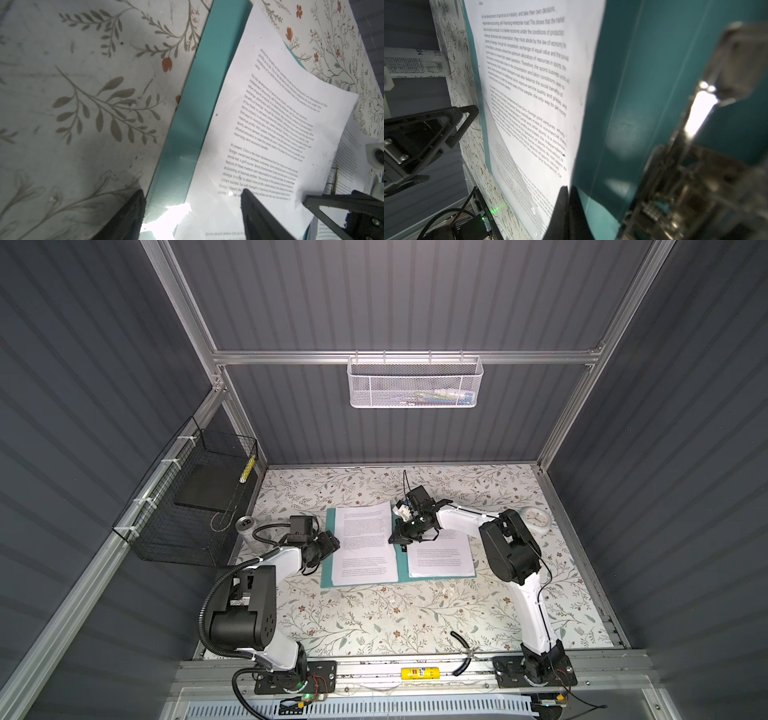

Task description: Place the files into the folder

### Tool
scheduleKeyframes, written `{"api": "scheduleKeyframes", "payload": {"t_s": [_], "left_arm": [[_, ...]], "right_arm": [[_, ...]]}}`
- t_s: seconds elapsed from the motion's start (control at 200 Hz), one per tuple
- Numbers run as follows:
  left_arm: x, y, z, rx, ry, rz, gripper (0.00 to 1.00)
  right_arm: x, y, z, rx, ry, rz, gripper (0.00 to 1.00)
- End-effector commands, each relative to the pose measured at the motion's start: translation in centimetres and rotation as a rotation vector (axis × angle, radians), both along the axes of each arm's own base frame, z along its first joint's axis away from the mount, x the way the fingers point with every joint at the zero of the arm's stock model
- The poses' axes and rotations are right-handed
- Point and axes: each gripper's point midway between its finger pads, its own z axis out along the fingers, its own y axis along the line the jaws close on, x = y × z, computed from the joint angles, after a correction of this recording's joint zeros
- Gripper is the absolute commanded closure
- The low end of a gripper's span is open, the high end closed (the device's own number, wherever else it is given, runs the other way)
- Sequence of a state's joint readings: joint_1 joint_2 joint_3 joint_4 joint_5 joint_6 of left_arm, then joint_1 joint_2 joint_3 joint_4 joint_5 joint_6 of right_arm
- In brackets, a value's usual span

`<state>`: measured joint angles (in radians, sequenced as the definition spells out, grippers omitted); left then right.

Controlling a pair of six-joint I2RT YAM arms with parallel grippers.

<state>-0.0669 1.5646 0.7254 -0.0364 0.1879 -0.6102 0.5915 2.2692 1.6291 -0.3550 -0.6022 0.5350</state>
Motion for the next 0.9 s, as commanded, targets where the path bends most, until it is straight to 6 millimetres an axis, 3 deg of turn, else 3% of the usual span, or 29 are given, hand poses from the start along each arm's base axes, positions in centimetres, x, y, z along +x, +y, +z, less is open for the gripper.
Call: {"api": "scheduleKeyframes", "payload": {"t_s": [0.0,0.305,0.641,0.896], "left_arm": [[-3.3,-0.2,-3.2,0.008,0.149,-0.020,0.26],[-3.3,-0.2,-3.3,0.007,0.149,-0.018,0.26],[-3.3,-0.2,-3.2,0.005,0.148,-0.018,0.26],[-3.4,-0.2,-3.4,0.004,0.150,-0.019,0.26]], "right_arm": [[-0.6,0.6,-0.2,0.008,0.029,-0.012,1.00],[-0.7,1.1,-0.7,0.046,0.069,-0.113,1.00],[1.1,-1.4,1.5,0.041,0.004,-0.202,1.00],[1.3,-1.7,1.1,0.041,0.012,-0.208,1.00]]}}
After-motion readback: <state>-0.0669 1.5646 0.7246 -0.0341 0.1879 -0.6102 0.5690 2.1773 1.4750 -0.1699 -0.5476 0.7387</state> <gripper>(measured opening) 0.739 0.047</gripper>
